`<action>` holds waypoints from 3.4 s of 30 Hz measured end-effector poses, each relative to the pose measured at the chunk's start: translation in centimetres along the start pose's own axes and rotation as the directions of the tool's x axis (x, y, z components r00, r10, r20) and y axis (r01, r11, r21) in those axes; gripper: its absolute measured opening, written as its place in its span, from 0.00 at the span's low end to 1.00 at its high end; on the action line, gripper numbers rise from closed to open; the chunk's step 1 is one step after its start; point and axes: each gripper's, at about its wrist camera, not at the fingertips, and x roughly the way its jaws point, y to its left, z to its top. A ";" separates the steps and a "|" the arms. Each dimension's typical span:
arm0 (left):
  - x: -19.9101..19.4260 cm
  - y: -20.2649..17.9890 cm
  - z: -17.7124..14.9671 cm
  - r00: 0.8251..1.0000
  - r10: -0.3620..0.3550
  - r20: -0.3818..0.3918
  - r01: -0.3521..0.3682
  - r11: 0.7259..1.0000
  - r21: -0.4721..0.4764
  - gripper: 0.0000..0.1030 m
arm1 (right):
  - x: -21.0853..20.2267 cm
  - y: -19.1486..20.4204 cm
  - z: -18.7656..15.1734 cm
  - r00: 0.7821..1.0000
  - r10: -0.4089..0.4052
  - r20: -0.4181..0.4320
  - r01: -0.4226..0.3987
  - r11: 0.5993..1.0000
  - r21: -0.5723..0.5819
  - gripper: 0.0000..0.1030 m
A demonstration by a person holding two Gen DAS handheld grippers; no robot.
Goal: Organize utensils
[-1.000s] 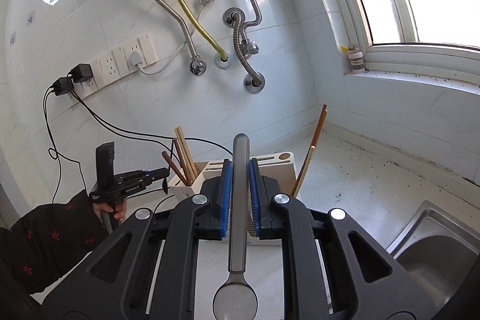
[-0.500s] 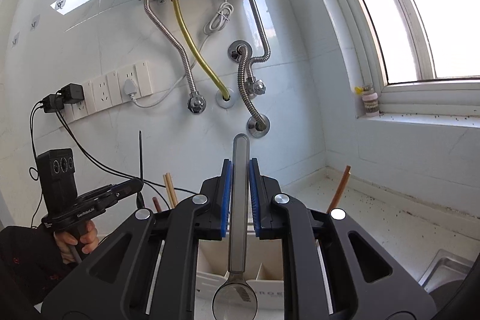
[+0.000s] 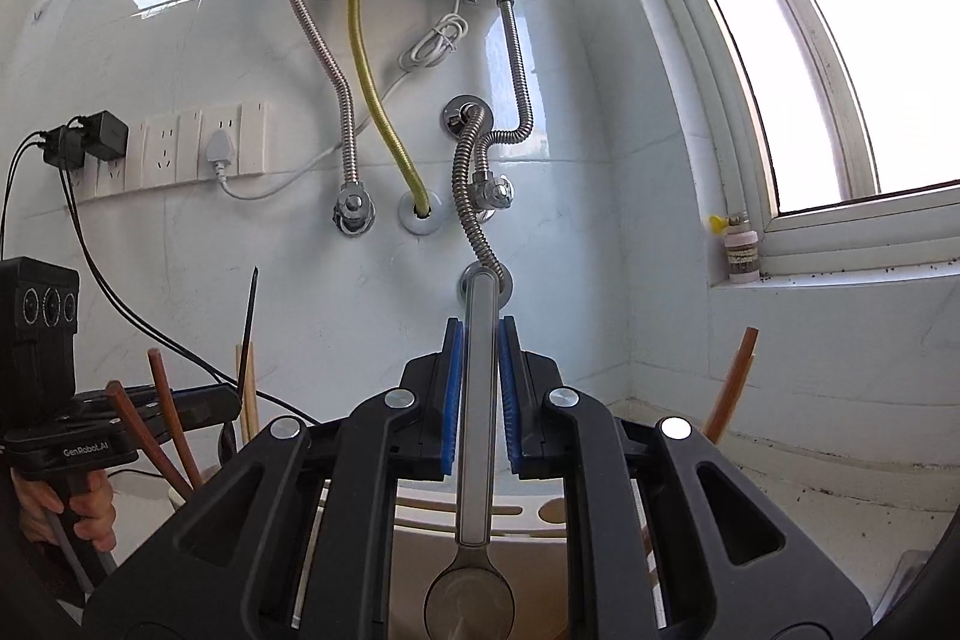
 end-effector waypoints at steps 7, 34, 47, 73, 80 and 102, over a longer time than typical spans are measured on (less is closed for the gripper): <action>0.4 1.1 -0.5 1.000 0.002 0.000 -0.002 1.000 -0.001 0.09 | 0.3 1.0 -1.7 1.000 -0.005 0.025 0.007 0.997 -0.073 0.11; -3.3 -0.9 0.6 0.998 0.067 -0.014 -0.067 0.997 -0.029 0.57 | -4.3 -0.5 1.5 0.993 0.058 -0.103 -0.056 0.998 0.024 0.27; -5.9 -2.4 2.0 0.985 0.152 -0.078 -0.155 0.988 -0.027 0.95 | -7.6 -1.3 3.5 0.974 0.086 -0.211 -0.078 0.996 0.045 0.77; -3.9 -7.0 0.1 0.956 0.128 -0.265 -0.126 0.992 0.023 0.95 | -9.3 -1.0 0.4 0.897 0.084 -0.435 -0.095 0.996 -0.003 0.92; -4.2 -7.6 -0.3 0.954 0.125 -0.272 -0.127 0.992 0.009 0.95 | -9.8 -0.8 0.4 0.896 0.086 -0.437 -0.099 0.995 -0.007 0.92; -4.7 -8.8 -0.3 0.951 0.123 -0.284 -0.125 0.992 0.011 0.95 | -10.7 -0.6 1.1 0.895 0.089 -0.437 -0.104 0.995 -0.009 0.92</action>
